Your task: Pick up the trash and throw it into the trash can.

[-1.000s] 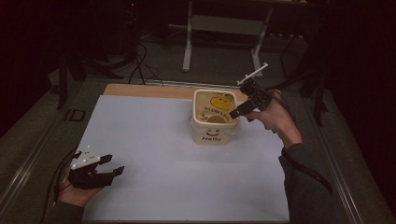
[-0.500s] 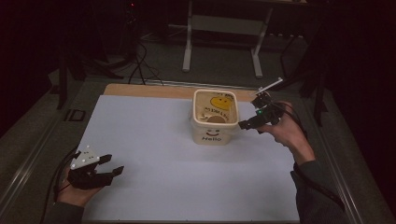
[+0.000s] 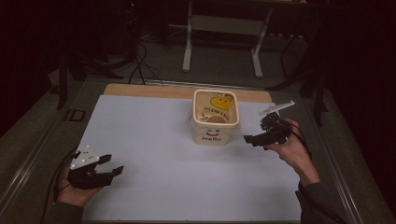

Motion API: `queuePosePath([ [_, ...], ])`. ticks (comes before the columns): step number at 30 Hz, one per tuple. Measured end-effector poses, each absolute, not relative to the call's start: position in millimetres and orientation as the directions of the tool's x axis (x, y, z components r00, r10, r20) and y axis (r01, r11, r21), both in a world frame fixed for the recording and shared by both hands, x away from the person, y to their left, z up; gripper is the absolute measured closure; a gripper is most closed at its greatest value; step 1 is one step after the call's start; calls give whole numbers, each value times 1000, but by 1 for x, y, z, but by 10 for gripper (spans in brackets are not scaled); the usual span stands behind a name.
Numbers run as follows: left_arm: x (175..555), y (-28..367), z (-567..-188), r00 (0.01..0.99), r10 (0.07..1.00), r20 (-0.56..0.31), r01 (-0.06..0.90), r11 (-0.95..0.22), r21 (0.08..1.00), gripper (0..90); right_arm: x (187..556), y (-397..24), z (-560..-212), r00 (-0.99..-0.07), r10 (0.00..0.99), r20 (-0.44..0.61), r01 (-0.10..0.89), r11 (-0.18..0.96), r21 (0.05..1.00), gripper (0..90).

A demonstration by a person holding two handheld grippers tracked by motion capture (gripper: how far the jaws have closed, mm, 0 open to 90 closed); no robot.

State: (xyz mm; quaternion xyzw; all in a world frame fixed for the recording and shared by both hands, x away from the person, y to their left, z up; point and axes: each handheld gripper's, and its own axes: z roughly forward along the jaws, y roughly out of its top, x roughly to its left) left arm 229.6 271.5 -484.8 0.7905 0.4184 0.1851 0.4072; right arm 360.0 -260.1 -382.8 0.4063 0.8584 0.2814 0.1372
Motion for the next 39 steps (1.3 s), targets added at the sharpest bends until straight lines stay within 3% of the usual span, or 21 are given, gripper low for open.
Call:
queuePosePath([
  [39,229,273,-483,580,813,-43,500,-314,807,350,297,-281,-458,-641,767,11,475,386,791,135],
])
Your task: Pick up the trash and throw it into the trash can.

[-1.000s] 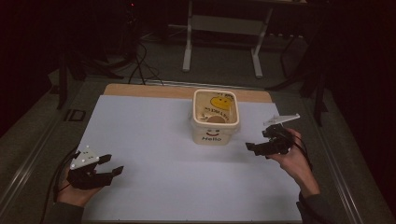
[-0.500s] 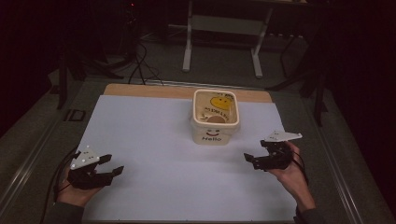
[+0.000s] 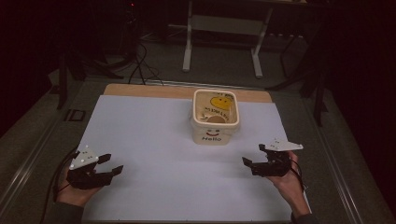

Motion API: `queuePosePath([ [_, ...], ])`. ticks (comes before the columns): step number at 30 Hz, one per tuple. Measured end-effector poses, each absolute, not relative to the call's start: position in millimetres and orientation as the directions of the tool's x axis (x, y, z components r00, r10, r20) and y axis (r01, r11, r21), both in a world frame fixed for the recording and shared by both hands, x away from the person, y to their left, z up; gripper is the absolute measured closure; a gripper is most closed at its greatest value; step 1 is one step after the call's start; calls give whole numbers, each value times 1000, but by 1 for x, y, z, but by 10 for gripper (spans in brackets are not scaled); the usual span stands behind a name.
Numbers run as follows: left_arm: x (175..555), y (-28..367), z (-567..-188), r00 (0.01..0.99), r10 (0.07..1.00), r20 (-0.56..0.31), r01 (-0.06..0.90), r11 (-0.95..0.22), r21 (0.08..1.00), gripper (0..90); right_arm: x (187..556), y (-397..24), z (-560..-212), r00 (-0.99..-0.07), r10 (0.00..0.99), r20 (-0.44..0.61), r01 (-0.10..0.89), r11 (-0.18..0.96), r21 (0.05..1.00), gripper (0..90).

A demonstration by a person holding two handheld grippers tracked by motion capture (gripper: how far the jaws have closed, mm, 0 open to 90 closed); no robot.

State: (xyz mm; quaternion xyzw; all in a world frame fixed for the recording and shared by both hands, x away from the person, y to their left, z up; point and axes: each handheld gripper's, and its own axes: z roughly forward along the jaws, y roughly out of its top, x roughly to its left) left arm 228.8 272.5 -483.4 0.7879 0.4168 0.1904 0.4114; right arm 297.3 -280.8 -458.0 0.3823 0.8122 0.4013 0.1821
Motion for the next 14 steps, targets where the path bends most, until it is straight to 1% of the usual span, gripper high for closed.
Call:
queuePosePath([
  [14,228,274,-483,578,815,-34,492,-314,812,347,296,-281,-465,-645,764,-1,461,391,796,127],
])
